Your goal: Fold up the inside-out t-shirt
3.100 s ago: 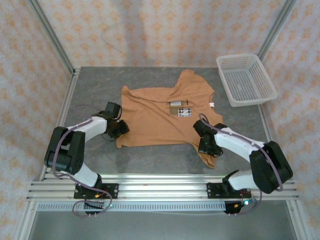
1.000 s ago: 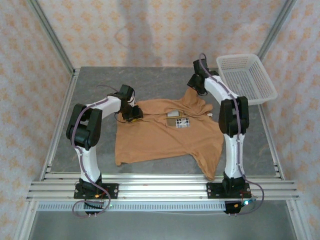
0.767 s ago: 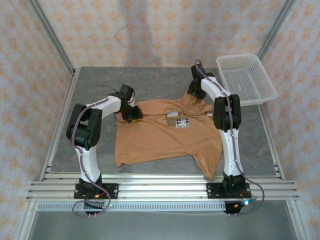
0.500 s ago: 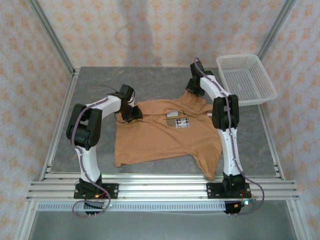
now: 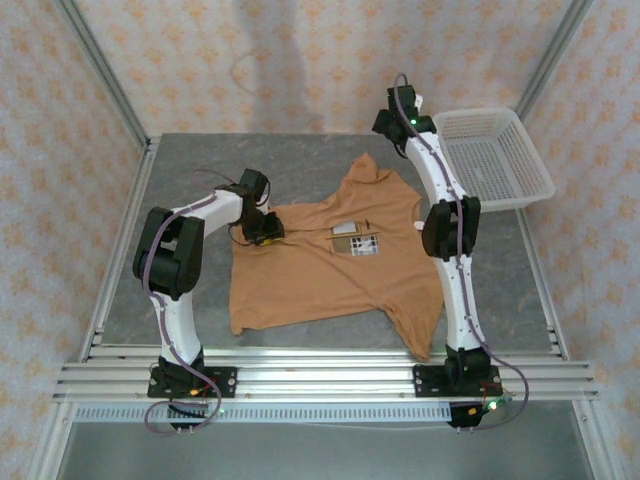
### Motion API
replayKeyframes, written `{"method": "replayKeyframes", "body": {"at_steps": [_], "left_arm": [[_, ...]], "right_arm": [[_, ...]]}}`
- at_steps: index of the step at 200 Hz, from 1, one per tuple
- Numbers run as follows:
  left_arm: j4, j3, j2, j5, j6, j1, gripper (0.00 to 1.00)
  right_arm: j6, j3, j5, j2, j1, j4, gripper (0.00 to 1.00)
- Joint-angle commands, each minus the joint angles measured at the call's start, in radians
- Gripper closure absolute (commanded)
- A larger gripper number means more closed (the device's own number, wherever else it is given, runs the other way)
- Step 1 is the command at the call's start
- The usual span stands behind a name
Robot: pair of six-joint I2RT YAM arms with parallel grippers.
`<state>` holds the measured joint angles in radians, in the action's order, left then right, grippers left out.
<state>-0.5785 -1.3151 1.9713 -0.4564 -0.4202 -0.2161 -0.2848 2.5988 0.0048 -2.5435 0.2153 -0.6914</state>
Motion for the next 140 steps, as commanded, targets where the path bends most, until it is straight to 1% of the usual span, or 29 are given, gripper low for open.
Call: {"method": "replayKeyframes", "body": {"at_steps": [1,14,22,34,52,67,87,104,126,140], "left_arm": [[-0.101,-0.019,-0.034,0.085,0.009,0.000,0.68],[-0.120,-0.031,-0.055,0.098,0.012,0.002,0.68],[-0.125,-0.040,-0.099,0.098,0.010,0.005,0.67],[-0.120,-0.056,-0.115,0.094,0.002,0.015,0.66],[-0.094,-0.087,-0.097,0.055,-0.027,0.047,0.65],[-0.078,-0.124,-0.068,0.044,-0.042,0.068,0.65],[-0.103,-0.207,0.038,0.073,-0.029,0.092,0.65],[-0.119,-0.294,0.132,0.095,-0.034,0.121,0.66],[-0.156,-0.440,0.284,0.095,-0.033,0.138,0.66],[-0.183,-0.531,0.375,0.066,-0.040,0.138,0.67]], "right_arm": [[-0.025,0.003,0.030,0.000,0.007,-0.113,0.25],[-0.055,-0.049,0.028,0.038,0.012,-0.157,0.25],[-0.075,-0.098,0.015,0.066,0.017,-0.173,0.26],[-0.106,-0.194,-0.029,0.109,0.025,-0.174,0.26],[-0.152,-0.338,-0.100,0.163,0.045,-0.147,0.29],[-0.182,-0.435,-0.124,0.195,0.063,-0.127,0.29],[-0.208,-0.568,-0.150,0.237,0.079,-0.048,0.29],[-0.235,-0.638,-0.160,0.245,0.076,-0.012,0.29],[-0.264,-0.651,-0.113,0.222,0.061,-0.036,0.29],[-0.297,-0.648,-0.107,0.204,0.032,-0.048,0.29]]}}
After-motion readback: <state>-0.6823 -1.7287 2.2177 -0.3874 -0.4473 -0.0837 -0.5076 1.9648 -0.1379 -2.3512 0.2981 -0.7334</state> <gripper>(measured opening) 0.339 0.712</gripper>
